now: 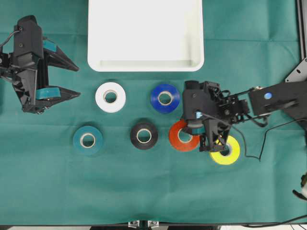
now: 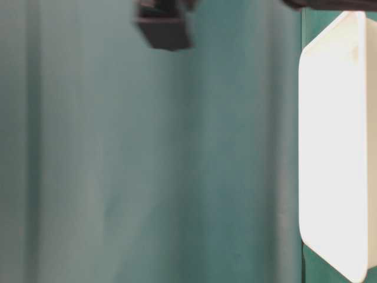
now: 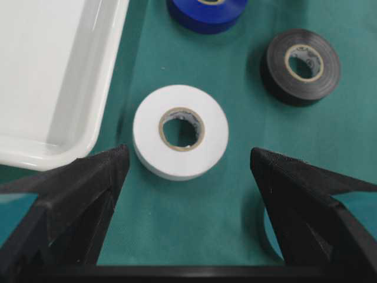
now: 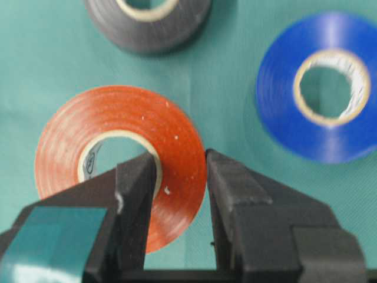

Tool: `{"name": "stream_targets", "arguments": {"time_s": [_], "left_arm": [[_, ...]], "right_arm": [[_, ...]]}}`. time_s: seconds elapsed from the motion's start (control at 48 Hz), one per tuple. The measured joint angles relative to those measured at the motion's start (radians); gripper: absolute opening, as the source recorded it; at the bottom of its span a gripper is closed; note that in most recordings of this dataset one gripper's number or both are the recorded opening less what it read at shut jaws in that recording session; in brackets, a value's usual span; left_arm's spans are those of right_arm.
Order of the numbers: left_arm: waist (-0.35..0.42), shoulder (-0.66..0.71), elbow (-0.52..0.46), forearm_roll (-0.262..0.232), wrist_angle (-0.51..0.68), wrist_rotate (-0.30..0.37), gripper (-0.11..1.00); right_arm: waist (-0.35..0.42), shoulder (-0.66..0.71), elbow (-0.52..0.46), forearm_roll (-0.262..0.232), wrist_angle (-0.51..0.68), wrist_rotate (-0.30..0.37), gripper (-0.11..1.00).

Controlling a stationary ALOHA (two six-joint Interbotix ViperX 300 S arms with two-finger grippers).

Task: Put the tape alternately from left to right into the white case.
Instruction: 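Move the right gripper to the red-orange tape roll and grasp it, then carry the red-orange roll into the white tray and release it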

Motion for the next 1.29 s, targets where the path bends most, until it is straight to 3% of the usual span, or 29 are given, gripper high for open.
{"name": "stream_targets", "arguments": {"time_s": [0.291, 0.624, 0.937, 1.291], "left_arm": [[0.0, 0.0, 0.005, 0.0, -0.002, 0.0, 0.64], [0.0, -0.002, 0.005, 0.0, -0.002, -0.002, 0.64], [0.0, 0.0, 0.005, 0.0, -0.009, -0.002, 0.64], [0.0, -0.002, 0.025, 0.002, -0.018, -0.002, 0.64]], "right_arm": [[-0.031, -0.072, -0.006, -0.012, 0.003, 0.0, 0.26], [-0.233, -0.066, -0.032, -0.114, -0.043, -0.005, 0.26], [-0.42, 0.086, -0.137, -0.232, -0.075, -0.006, 0.26], [-0.488, 0.245, -0.298, -0.301, 0.035, -0.006, 0.26]]}}
